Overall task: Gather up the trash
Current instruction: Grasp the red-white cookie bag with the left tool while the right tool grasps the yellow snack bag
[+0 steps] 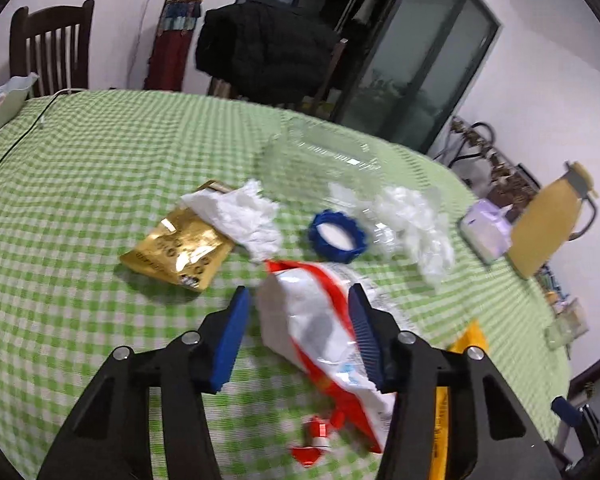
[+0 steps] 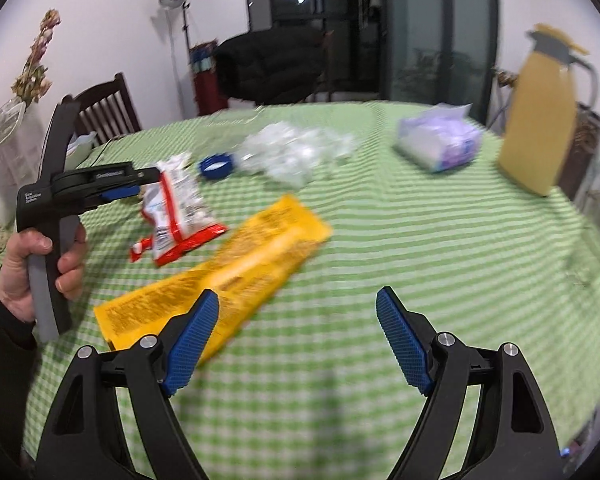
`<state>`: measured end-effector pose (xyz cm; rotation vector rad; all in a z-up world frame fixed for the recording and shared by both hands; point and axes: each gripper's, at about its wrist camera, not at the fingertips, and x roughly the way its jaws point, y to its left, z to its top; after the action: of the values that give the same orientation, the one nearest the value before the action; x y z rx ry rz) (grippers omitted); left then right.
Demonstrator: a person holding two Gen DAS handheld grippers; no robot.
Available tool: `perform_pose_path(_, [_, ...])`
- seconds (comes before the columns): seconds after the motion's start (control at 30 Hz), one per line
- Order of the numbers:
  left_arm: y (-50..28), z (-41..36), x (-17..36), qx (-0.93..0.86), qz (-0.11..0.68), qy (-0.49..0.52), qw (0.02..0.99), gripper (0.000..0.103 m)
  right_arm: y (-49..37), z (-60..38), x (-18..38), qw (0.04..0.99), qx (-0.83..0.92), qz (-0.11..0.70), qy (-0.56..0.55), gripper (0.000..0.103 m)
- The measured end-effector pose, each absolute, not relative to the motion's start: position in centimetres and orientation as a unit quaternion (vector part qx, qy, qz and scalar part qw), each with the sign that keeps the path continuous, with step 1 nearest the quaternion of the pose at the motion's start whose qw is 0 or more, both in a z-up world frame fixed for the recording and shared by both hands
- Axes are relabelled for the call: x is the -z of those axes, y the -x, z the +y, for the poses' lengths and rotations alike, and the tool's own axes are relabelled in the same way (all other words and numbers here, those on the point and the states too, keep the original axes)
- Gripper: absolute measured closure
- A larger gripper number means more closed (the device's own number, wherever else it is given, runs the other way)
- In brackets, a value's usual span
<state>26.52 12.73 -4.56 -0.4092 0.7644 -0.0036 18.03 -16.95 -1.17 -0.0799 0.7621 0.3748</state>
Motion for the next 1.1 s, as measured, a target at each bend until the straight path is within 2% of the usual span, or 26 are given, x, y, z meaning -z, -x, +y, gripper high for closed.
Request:
perform_pose_path(0.1, [-26.9, 13.6, 5.5, 0.005, 0.378, 0.228, 0.897, 0.068, -19.4, -15.0, 2.3, 0.901, -0.19, 0.389, 0.029, 0.025])
perform_pose_path(0.17, [-26.9, 13.9, 5.9, 0.009, 0.376, 0.246, 0.893, 0.089, -20.2, -13.7, 2.8, 0.898, -0.191, 0.396, 0.027, 0.025])
perform_pose_path(0.23, [-26.8, 13.4, 6.0, 0.017, 0.378, 0.24, 0.894, 0.103, -20.9, -12.5, 3.4, 0.894, -0.184, 0.407, 0.029, 0.025])
perform_pose_path(0.37, [-26.5, 12.7, 5.5, 0.03, 0.371, 0.236, 0.897, 0.103, -21.9, -11.2, 4.3, 0.893, -0.16, 0.418, 0.043, 0.025])
perform_pose_path(0.63, [-24.8, 14.3, 2.7, 0.065, 0.307, 0.278, 0.908, 0.103, -23.7, -10.6, 4.9, 0.895, -0.147, 0.421, 0.021, 0.026])
perform_pose_path(0.7, [-24.7, 14.7, 2.5, 0.059, 0.305, 0.277, 0.909, 0.103, -23.8, -10.3, 4.9, 0.89, -0.171, 0.422, 0.014, 0.043])
perform_pose_path(0.77, [-24.8, 15.1, 2.7, 0.052, 0.312, 0.279, 0.907, 0.103, -23.7, -10.3, 4.9, 0.886, -0.182, 0.426, 0.008, 0.048])
perform_pose_path(0.8, [-24.9, 15.2, 3.0, 0.052, 0.318, 0.28, 0.904, 0.1, -23.7, -10.3, 4.9, 0.884, -0.189, 0.427, 0.005, 0.051])
perform_pose_path(0.83, [-25.0, 15.1, 3.2, 0.047, 0.321, 0.281, 0.903, 0.081, -23.6, -10.4, 4.9, 0.882, -0.195, 0.429, 0.0, 0.054])
perform_pose_path(0.87, [-25.1, 15.1, 3.5, 0.038, 0.323, 0.287, 0.901, 0.056, -23.6, -10.5, 4.9, 0.879, -0.203, 0.432, -0.009, 0.058])
perform_pose_path(0.93, [-25.0, 14.9, 3.9, 0.037, 0.316, 0.303, 0.899, 0.036, -23.4, -10.8, 4.8, 0.873, -0.217, 0.436, -0.022, 0.063])
perform_pose_path(1.0, [-25.2, 14.5, 4.2, 0.037, 0.313, 0.307, 0.898, 0.032, -22.9, -11.4, 4.3, 0.881, -0.208, 0.424, -0.022, 0.07])
perform_pose_path(1.1, [-25.6, 13.5, 4.8, 0.047, 0.325, 0.304, 0.894, 0.027, -21.9, -12.9, 2.7, 0.898, -0.195, 0.394, -0.028, 0.073])
